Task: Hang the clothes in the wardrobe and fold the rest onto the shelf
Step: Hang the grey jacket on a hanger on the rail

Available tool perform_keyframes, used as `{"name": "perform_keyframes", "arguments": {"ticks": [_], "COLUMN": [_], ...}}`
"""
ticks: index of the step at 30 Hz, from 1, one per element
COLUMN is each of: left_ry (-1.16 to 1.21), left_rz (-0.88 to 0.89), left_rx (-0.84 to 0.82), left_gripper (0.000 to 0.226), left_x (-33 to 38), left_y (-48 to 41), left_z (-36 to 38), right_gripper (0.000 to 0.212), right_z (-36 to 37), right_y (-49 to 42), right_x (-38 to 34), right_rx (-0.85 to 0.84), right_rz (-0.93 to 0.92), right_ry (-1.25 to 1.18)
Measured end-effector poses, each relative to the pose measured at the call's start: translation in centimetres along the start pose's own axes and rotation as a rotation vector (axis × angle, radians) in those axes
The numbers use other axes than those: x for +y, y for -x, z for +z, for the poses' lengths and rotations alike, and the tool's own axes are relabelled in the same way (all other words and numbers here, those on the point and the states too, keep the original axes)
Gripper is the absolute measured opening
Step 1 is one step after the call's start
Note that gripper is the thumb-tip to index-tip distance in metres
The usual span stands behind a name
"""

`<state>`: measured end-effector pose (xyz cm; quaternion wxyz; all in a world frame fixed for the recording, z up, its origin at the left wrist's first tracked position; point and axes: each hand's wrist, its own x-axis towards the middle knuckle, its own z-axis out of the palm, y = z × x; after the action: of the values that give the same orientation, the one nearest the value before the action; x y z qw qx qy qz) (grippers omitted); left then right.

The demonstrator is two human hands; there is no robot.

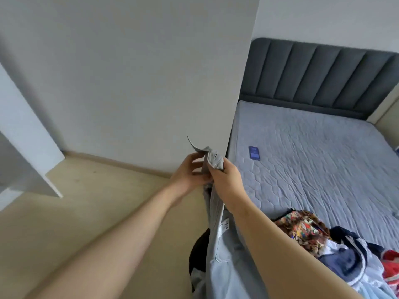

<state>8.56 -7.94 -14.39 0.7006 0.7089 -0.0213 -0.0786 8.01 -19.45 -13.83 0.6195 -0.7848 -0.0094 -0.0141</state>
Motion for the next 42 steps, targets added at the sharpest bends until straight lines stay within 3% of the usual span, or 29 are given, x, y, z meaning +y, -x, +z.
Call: {"name": "perform_keyframes", "arguments": {"ticks": [5,8,14,18,22,26,29,32,34,36,38,40,42], "left_ry": [0.100,0.133,-0.169,-0.473,-0.498,-0.541,-0.647,-0.828,-0.832,-0.753,-0.820,-0.891,-0.885], "left_rz": [-0.037,-0.072,-0.056,-0.064,0.068,0.175,0.183,0.120,0.060,0.051,0.030,0.020,0.012], "left_rx": [0.033,0.070,0.220,0.483,0.809,0.959,0.957,0.950,0.971,0.969,0.940,0.985,1.051], "left_gripper": [0.063,0.057,0.031,0.008,0.022,0.015,0.019,0.024,0.015,0.021,0.017,0.016,0.018], "left_x": [0.9,1.8,2.4,2.4,2.9,4.9,6.8,8.1,8.8,9.3,9.4,9.3,8.9], "left_y": [2.4,4.0,6.1,7.8,9.4,10.4,11.1,11.3,10.9,10.4,9.8,9.5,10.1], "left_z": [-9.7,-15.1,-24.2,-30.1,-35.1,-39.4,-42.4,-46.0,-49.1,-51.9,-54.5,-58.2,-61.4], "right_gripper": [0.019,0.017,0.018,0.015,0.016,0.013,0.007,0.017,0.026,0.031,0.020,0.009,0.010], "right_z": [8.5,13.0,21.0,26.0,30.5,35.9,39.9,43.9,47.1,50.2,53.2,57.1,60.4], "right_y": [-0.4,-0.9,-2.0,-2.3,-3.4,-4.3,-4.5,-5.5,-7.1,-8.9,-10.4,-12.1,-13.0], "right_x": [-4.7,-8.2,-13.3,-15.2,-16.2,-16.4,-16.0,-16.3,-17.1,-18.1,-19.2,-20.5,-21.8], "right_rx": [-0.097,-0.151,-0.253,-0.324,-0.357,-0.541,-0.743,-0.842,-0.907,-1.014,-1.107,-1.111,-1.064], "right_rz": [0.005,0.035,-0.006,-0.026,-0.015,0.010,0.014,-0.067,-0.133,-0.187,-0.241,-0.284,-0.288], "right_ry": [-0.227,-0.386,-0.501,-0.523,-0.586,-0.641,-0.550,-0.423,-0.363,-0.226,-0.033,0.034,-0.062]}}
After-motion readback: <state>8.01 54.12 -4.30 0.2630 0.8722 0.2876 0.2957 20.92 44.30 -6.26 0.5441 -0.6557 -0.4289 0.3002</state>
